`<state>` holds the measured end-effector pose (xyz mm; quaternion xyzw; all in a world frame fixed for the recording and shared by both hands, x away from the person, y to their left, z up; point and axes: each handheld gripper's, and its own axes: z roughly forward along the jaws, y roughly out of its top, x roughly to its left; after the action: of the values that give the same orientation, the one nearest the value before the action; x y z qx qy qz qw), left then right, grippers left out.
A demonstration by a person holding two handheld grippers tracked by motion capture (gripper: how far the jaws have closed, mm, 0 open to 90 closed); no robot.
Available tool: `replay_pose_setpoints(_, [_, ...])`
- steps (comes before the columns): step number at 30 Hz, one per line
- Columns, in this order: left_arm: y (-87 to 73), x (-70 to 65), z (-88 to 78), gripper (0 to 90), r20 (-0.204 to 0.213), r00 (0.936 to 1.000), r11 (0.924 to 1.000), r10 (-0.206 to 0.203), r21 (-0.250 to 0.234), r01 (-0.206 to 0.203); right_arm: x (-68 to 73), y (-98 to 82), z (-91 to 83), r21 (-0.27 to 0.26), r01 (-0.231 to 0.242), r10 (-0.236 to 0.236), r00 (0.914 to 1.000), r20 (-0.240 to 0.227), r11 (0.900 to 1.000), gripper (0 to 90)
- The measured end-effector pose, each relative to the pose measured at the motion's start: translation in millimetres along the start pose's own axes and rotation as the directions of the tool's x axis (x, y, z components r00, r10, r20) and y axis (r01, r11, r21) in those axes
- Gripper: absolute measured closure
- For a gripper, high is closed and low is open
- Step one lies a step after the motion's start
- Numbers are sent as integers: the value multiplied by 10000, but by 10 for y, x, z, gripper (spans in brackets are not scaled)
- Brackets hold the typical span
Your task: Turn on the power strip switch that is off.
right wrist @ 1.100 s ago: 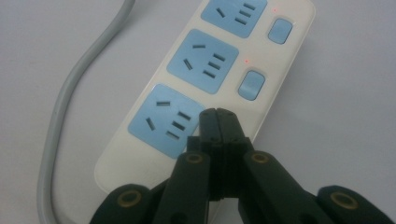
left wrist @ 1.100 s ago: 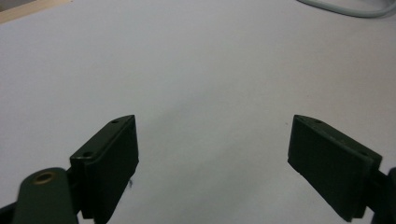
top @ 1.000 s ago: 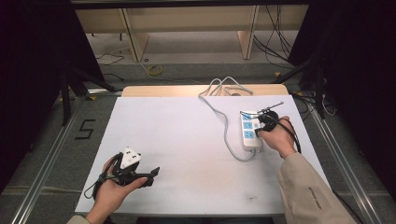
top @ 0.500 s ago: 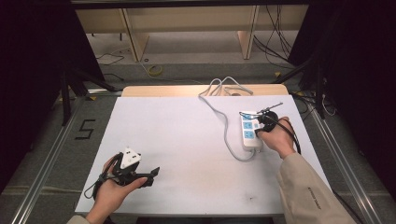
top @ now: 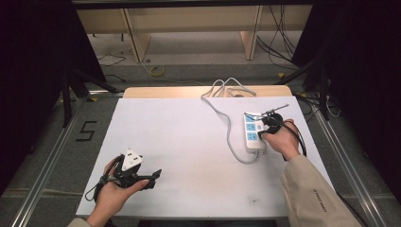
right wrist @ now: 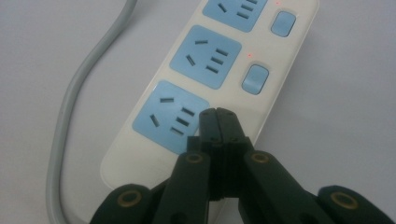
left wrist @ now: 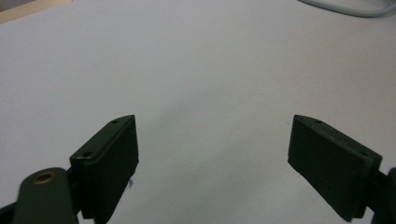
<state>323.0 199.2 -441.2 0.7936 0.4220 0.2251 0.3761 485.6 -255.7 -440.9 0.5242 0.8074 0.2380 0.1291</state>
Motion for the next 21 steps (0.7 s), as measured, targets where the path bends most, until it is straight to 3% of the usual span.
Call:
replay_pose_setpoints(9, [1, 0, 0, 159, 3, 10000, 10000, 24, -1, -24, 4, 12, -16, 39, 207, -207, 9997, 88, 9998, 900])
replay_pose_setpoints(21, [1, -1, -2, 159, 24, 10000, 10000, 41, 28, -41, 8, 10, -61, -442, 332, -326, 9994, 139, 9985, 900])
